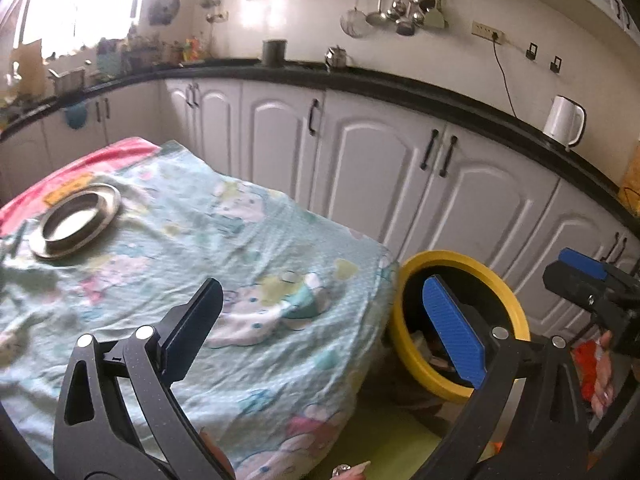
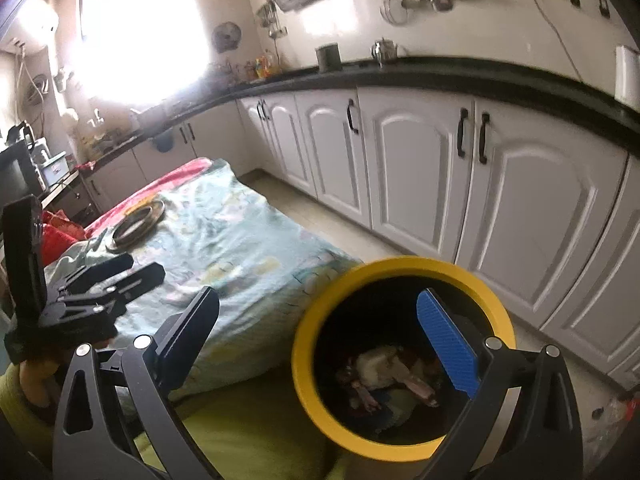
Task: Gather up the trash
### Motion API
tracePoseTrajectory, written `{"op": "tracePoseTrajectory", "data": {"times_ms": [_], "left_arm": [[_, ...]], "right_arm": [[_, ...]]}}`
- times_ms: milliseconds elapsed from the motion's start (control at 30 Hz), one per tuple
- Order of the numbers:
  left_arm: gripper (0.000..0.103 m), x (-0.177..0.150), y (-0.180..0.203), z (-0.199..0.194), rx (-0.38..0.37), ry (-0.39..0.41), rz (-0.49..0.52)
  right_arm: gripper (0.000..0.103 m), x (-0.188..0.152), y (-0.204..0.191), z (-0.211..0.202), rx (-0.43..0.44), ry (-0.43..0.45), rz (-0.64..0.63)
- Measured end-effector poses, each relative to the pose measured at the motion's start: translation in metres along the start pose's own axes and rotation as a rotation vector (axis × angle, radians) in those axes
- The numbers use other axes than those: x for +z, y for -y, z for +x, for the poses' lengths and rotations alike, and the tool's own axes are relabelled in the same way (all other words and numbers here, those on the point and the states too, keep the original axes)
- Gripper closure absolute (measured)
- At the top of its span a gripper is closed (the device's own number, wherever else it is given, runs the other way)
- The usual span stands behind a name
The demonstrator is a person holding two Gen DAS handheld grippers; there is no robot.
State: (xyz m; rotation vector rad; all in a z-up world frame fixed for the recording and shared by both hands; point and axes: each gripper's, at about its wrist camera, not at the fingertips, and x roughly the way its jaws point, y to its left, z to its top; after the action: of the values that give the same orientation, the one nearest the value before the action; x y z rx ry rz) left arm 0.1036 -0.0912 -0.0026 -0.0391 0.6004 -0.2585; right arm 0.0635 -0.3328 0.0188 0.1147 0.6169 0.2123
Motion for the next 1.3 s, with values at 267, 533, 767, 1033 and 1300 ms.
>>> {"op": "tracePoseTrajectory", "data": {"times_ms": [267, 533, 767, 1033, 1300], "left_arm": [[0.011, -0.017, -0.006, -0.037, 0.047, 0.067, 0.021], [0.011, -0.033, -0.006, -0.054, 0.021, 0.094, 0.030], [0.011, -0.033, -0.005, -0.055, 0.017, 0.105, 0.025], [0.011, -0.034, -0.007, -0.056, 0.019, 0.109, 0.014], [0.011, -0.034, -0.007, -0.057, 0.019, 0.109, 0.012]], "right_arm": [[0.006, -0.033, -0.044, -0.018, -0.131, 0.123, -0.088], [0.006, -0.060, -0.054, -0.029, -0.194, 0.203, -0.090], [0.006, -0.062, -0.058, -0.028, -0.184, 0.197, -0.100], [0.006, -0.062, -0.056, -0.024, -0.184, 0.173, -0.086], [0.006, -0.062, -0.056, -0.021, -0.183, 0.162, -0.083]]}}
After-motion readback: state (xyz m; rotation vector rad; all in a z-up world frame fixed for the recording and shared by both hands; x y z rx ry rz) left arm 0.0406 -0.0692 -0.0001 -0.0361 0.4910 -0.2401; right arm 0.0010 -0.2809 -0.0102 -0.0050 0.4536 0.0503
